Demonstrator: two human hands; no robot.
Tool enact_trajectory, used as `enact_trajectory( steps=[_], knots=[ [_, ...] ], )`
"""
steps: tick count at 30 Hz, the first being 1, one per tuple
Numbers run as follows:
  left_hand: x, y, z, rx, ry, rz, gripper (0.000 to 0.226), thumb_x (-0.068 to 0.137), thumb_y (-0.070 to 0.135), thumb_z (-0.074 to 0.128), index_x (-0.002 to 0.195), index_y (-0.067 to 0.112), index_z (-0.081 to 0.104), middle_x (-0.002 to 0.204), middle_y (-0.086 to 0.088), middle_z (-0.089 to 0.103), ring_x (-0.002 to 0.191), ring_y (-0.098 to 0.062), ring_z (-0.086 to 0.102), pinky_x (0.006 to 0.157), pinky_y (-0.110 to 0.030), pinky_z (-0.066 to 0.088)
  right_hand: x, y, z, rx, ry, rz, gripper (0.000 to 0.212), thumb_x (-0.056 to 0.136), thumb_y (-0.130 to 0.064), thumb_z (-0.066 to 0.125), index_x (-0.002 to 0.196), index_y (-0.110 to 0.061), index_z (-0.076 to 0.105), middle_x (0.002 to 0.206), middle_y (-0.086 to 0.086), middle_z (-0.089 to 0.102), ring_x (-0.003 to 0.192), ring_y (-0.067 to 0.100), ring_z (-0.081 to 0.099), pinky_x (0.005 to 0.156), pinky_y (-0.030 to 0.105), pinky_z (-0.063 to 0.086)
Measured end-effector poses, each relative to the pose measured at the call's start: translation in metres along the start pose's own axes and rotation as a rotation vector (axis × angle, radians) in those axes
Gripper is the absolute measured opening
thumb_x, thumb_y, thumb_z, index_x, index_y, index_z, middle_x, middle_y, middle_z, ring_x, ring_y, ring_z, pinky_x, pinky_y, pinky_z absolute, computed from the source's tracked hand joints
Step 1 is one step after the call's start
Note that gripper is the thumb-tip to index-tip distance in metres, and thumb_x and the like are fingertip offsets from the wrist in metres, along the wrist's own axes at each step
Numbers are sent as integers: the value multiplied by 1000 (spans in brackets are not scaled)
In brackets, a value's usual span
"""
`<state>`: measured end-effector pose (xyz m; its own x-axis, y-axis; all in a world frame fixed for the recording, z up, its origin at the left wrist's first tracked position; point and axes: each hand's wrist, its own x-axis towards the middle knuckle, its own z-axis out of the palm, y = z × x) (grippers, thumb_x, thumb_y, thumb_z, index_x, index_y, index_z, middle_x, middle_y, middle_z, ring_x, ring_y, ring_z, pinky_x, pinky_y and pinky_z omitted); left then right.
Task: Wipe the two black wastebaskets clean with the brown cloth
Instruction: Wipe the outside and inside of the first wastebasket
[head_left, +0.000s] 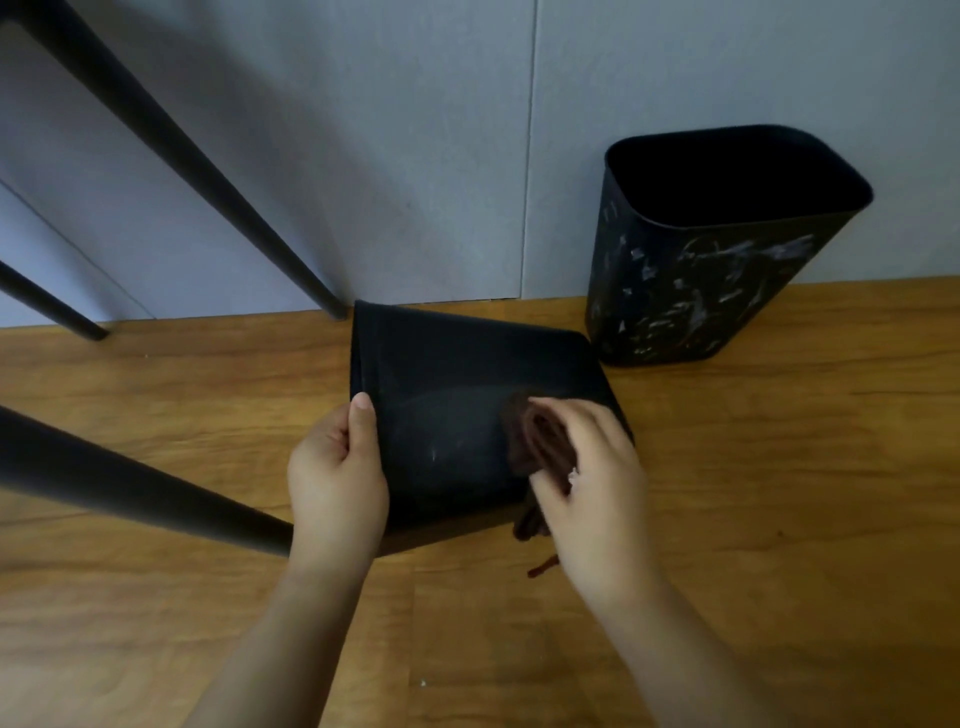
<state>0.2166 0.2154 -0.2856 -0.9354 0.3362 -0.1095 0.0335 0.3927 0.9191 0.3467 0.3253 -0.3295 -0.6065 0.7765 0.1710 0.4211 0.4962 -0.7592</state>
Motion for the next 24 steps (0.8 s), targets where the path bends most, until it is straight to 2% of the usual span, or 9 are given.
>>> enact_trajectory(
  steps=[4,7,10,13,14,16,19,22,24],
  knots=[
    [2,-2,-2,-22,24,-19,50,101,38,38,90,-5,61,82,-31,56,69,-34,52,61,-35,43,14,49,-17,-21,148,313,49,86,-16,63,131,-26,50,129,-5,49,115,15,56,92,41,55],
    [4,0,0,-42,25,-48,48,101,38,38,93,-3,61,84,-30,57,77,-39,56,63,-32,44,2,52,-15,26,233,433,50,87,-14,64,133,-23,50,130,-1,48,113,17,57,92,42,55],
    [5,5,3,-21,31,-48,45,101,38,38,91,1,61,83,-25,57,78,-40,56,65,-34,47,-22,20,3,65,238,317,59,80,-11,68,133,-27,48,137,-7,42,123,11,50,97,36,52],
    [6,10,5,53,47,-61,46,100,41,37,94,2,59,93,-26,59,85,-42,58,72,-52,53,-34,-5,17,113,98,103,64,74,-10,72,131,-31,51,137,-13,39,129,9,43,100,35,49],
    [7,12,4,50,42,-73,47,100,43,38,94,2,59,93,-25,59,84,-42,59,73,-54,53,-34,-6,18,114,62,56,64,74,-10,73,131,-32,52,137,-14,38,130,9,42,100,35,50],
    [7,14,3,7,18,-81,48,98,46,40,90,5,62,87,-21,62,81,-36,60,71,-48,53,-28,-4,18,122,56,31,62,76,-10,73,130,-31,52,136,-14,40,130,9,43,100,31,49],
    [-2,14,-1,-147,-139,-75,39,92,50,43,83,20,67,80,1,71,79,-16,67,67,-30,50,-17,-1,13,231,118,80,53,80,-11,69,128,-29,54,132,-12,45,127,6,46,100,10,40],
    [-18,3,-1,-200,-379,15,29,88,40,47,101,23,67,98,9,72,91,-7,68,72,-20,54,-9,0,11,362,179,134,45,81,-22,61,125,-30,53,127,-12,49,122,0,48,101,8,37],
    [-23,-11,2,-52,-341,156,27,91,39,44,111,31,61,104,21,66,96,3,63,74,-10,50,-8,1,12,396,197,156,45,81,-24,59,125,-31,52,126,-12,50,121,-2,49,101,9,38]
  ],
)
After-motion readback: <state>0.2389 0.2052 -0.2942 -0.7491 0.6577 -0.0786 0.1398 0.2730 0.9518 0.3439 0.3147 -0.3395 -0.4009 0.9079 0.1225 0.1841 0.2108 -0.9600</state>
